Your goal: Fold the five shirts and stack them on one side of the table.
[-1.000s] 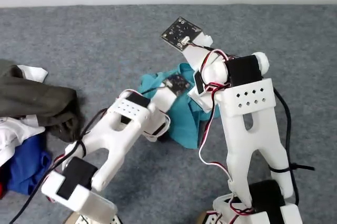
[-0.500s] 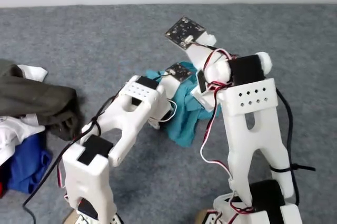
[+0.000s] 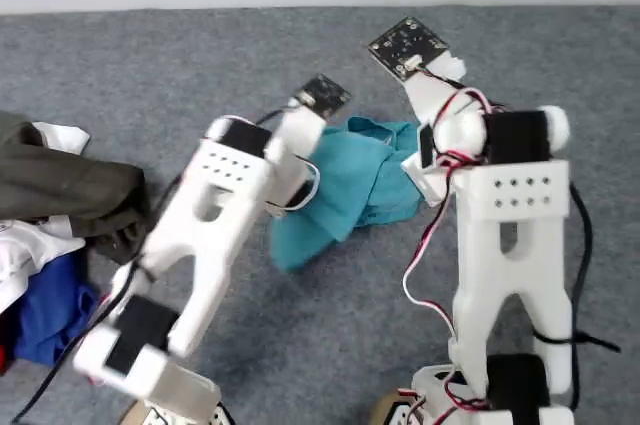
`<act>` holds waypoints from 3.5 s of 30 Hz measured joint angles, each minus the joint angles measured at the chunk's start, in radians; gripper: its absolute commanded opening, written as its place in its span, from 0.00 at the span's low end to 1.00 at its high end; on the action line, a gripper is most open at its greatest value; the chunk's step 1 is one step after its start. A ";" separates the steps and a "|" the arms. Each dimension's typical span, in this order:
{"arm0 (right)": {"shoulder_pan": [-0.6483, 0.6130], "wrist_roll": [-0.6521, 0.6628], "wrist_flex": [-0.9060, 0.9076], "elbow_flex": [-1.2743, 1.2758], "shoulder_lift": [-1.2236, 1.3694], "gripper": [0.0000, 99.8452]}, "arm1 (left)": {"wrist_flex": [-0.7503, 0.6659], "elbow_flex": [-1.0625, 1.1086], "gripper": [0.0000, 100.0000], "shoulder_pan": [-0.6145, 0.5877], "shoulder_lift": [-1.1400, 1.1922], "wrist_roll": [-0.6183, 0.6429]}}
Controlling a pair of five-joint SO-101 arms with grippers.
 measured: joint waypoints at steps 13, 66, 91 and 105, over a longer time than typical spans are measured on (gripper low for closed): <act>0.334 0.186 -0.057 0.000 -0.130 0.01 | 0.052 0.000 0.01 -0.255 -0.411 -0.002; 0.218 0.032 0.000 0.000 -0.213 0.01 | 0.241 0.331 0.22 -0.124 -0.433 -0.230; 0.218 0.032 0.002 0.000 -0.213 0.01 | -0.038 0.559 0.09 -0.206 -0.431 -0.299; 0.218 0.032 0.002 0.000 -0.213 0.01 | 0.140 0.262 0.02 -0.207 -0.431 -0.302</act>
